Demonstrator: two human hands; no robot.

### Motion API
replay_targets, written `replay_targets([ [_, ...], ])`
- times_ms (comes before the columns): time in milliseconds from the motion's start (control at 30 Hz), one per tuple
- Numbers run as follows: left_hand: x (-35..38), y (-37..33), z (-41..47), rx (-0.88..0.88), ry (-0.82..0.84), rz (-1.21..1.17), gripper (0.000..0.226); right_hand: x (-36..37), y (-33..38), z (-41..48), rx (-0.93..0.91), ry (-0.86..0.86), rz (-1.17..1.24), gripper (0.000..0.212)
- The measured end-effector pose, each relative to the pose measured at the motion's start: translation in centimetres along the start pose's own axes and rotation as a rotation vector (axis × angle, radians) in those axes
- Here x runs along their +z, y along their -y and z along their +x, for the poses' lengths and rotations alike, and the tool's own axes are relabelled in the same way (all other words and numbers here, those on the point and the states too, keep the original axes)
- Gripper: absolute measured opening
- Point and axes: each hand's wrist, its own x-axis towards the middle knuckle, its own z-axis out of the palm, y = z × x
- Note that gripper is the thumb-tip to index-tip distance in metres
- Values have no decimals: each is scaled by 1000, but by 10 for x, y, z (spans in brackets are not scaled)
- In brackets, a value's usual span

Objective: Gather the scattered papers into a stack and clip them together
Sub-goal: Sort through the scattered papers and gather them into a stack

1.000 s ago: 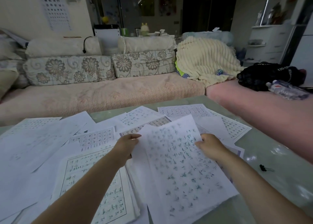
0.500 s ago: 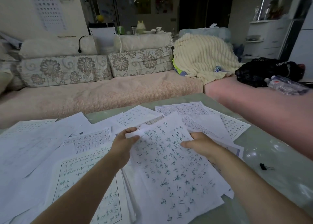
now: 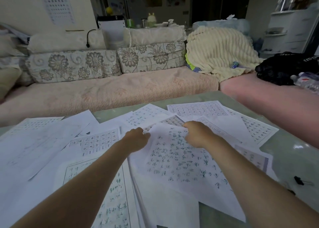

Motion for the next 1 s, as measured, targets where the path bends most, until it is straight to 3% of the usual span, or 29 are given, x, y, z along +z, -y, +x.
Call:
replay_targets([
  [67, 1, -2, 7, -15, 8, -3, 79, 11, 1, 8, 17, -10, 15, 27],
  [133, 1, -4, 12, -40, 7, -113, 79, 18, -1, 15, 64, 8, 25, 41],
  [367, -6, -5, 15, -32, 105, -355, 50, 21, -9, 26, 104, 44, -35, 82],
  [567, -11, -8, -2, 135, 44, -588, 29, 10, -9, 17, 69, 72, 98, 75],
  [700, -17, -6, -11, 161, -36, -599, 28, -11, -13, 1, 11, 194, 348, 43],
  [733, -19, -5, -16, 160, -29, -582, 39, -14, -14, -3, -7, 212, 352, 35],
  [833, -18, -7, -26, 158, 82, -485, 99, -20, -13, -17, -11, 179, 413, 26],
  [867, -17, -9, -30, 154, 105, -469, 105, -23, -13, -22, -6, 179, 445, 27],
  [933, -16, -18, -41, 161, 86, -482, 93, -28, -12, -34, -4, 234, 441, 33],
  [1000, -14, -26, -49, 228, -6, -524, 60, -33, -13, -48, -2, 259, 348, 38],
])
